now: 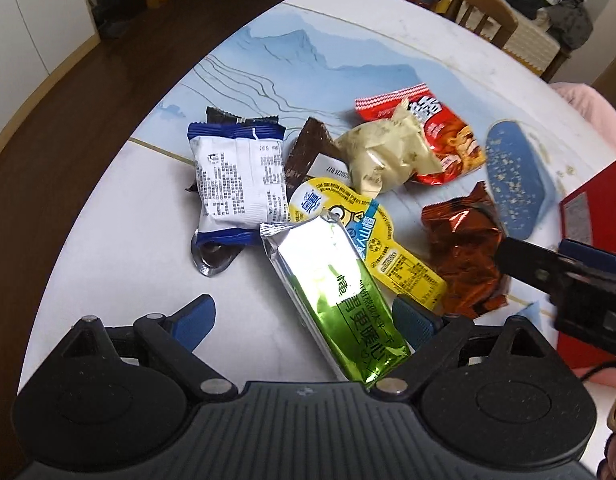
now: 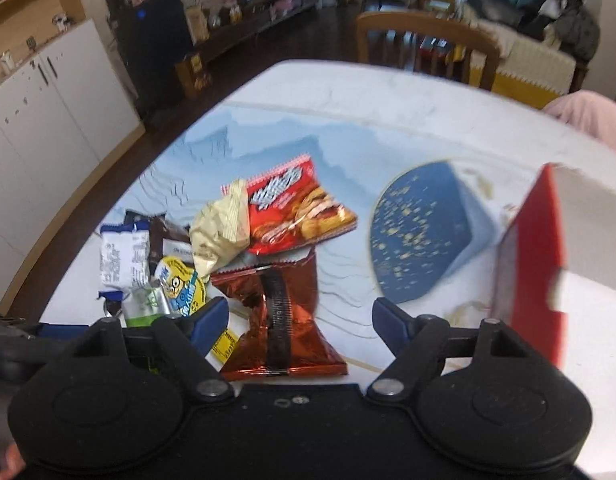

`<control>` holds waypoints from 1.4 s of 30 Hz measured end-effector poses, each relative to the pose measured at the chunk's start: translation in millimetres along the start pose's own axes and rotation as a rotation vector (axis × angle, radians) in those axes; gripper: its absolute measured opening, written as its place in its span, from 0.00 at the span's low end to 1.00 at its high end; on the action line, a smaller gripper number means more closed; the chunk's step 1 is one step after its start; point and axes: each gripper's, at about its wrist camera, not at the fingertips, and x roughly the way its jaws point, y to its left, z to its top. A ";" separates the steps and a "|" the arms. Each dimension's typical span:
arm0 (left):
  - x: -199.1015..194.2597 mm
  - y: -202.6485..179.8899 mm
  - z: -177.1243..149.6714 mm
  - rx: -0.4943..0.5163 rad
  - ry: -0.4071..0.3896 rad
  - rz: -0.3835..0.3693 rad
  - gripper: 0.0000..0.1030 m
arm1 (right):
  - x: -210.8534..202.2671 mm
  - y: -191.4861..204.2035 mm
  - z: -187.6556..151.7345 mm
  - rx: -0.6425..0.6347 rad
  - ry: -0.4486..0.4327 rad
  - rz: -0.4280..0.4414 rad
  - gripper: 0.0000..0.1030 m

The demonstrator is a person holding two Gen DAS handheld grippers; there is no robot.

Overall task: Organize snacks
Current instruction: 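Grasp the green-silver bar with left tool while right tool grasps the brown chocolate bag, then carry both snacks into the red box and open both tools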

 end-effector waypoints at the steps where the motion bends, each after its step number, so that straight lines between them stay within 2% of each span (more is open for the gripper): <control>1: 1.6 -1.3 -0.1 0.000 -0.003 0.009 0.93 | 5.6 -0.5 1.1 0.009 0.014 0.001 0.76; 6: 10.0 -9.5 1.4 -0.014 0.010 0.021 0.93 | 28.4 -4.6 5.2 0.053 0.076 0.029 0.76; 14: 23.2 -8.9 4.3 -0.060 0.050 0.023 0.88 | 46.5 -5.6 9.1 0.087 0.114 0.031 0.68; 15: 22.3 -8.4 4.1 -0.062 0.045 0.022 0.88 | 47.5 -4.6 9.6 0.089 0.113 0.032 0.67; 17: 22.2 -7.7 5.0 -0.066 0.045 0.018 0.87 | 50.5 -5.7 10.3 0.102 0.116 0.049 0.55; 24: 15.8 -1.5 7.0 -0.061 0.029 0.006 0.56 | 47.4 -2.8 9.4 0.111 0.090 0.048 0.46; 27: 15.1 3.7 7.5 -0.070 0.030 -0.005 0.52 | 43.2 -0.8 7.5 0.111 0.079 0.045 0.43; 32: 13.6 14.2 6.6 -0.085 0.033 -0.036 0.49 | 34.4 -0.7 1.2 0.123 0.055 0.019 0.39; 42: 4.5 31.8 0.9 -0.101 0.053 -0.065 0.48 | -3.5 -3.9 -10.6 0.173 -0.004 -0.007 0.39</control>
